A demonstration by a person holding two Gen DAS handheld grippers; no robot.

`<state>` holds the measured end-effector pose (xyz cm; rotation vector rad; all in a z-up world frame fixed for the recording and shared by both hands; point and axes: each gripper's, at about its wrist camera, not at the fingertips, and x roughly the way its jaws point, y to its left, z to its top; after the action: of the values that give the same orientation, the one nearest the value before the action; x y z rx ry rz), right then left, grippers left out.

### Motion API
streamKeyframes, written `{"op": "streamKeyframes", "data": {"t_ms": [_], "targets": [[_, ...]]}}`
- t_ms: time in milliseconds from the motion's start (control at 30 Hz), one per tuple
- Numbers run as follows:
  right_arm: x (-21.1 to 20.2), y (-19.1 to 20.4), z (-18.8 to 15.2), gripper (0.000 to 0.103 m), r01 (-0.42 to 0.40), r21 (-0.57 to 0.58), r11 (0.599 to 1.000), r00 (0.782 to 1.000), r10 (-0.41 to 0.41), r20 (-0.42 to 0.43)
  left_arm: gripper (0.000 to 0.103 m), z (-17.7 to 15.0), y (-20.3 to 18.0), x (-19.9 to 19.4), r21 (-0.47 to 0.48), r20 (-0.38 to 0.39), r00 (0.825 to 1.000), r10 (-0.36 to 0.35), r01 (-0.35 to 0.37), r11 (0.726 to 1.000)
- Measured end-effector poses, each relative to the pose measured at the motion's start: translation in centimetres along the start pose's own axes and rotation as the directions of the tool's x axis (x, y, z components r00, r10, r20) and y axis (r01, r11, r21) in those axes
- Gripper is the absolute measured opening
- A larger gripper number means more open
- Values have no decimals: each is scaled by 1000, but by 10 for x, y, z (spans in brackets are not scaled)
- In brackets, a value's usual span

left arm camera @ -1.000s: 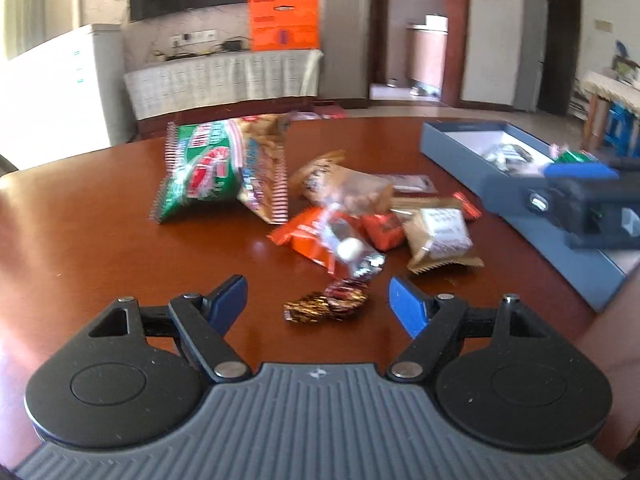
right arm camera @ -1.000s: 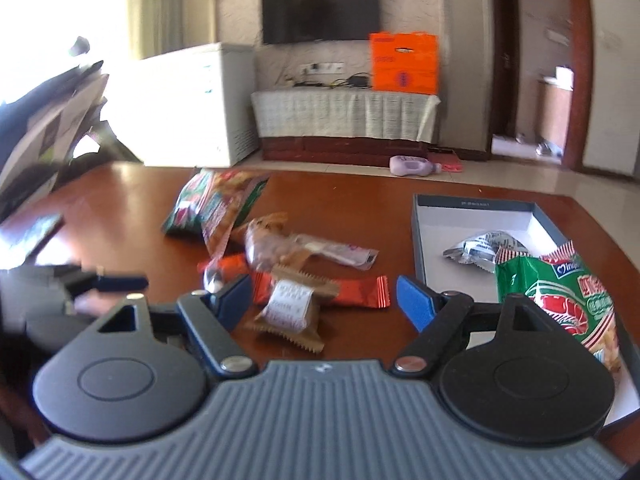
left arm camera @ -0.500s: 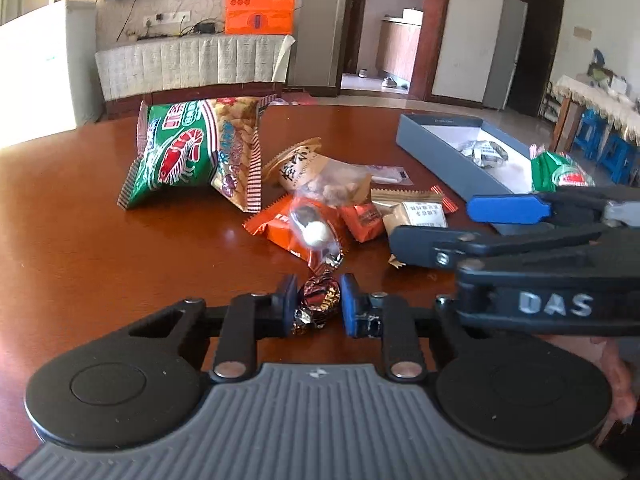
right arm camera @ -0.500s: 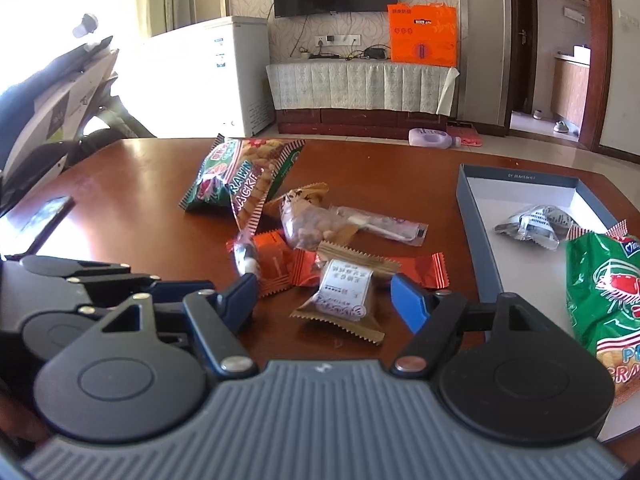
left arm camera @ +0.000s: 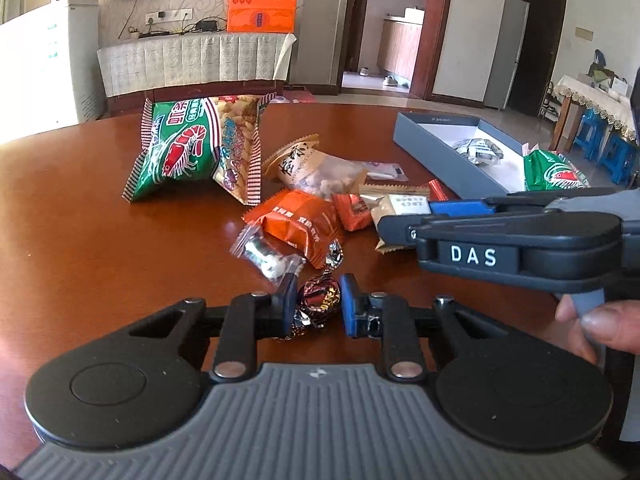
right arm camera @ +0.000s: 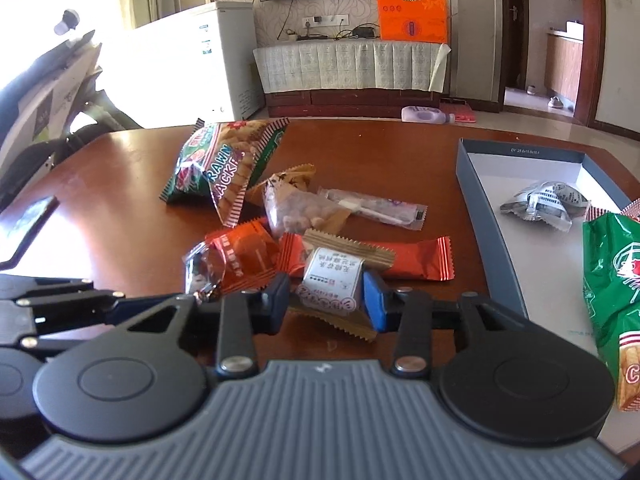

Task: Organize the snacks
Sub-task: 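Carry the chocolate in the left tool while the right tool carries the pastry packet toward the box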

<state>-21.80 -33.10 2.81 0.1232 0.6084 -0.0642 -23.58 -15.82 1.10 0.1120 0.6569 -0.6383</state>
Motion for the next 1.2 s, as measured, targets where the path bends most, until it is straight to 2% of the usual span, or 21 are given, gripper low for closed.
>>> {"op": "streamKeyframes", "data": {"t_ms": [700, 1100, 1133, 1167, 1200], "targets": [[-38, -13, 4, 37, -44, -17, 999, 998, 45, 47, 28, 9, -17, 3, -14, 39, 999, -12, 13, 1000], [-58, -19, 10, 36, -56, -9, 998, 994, 56, 92, 28, 14, -35, -2, 24, 54, 998, -25, 24, 999], [-59, -20, 10, 34, -57, -9, 998, 994, 58, 94, 28, 14, -35, -2, 22, 55, 998, -23, 22, 1000], [-60, -20, 11, 24, -60, -10, 998, 994, 60, 96, 28, 15, -35, -2, 20, 56, 998, -20, 19, 1000], [-61, -21, 11, 22, -64, -10, 998, 993, 65, 95, 28, 15, -35, -2, 17, 57, 998, -20, 19, 1000]]}}
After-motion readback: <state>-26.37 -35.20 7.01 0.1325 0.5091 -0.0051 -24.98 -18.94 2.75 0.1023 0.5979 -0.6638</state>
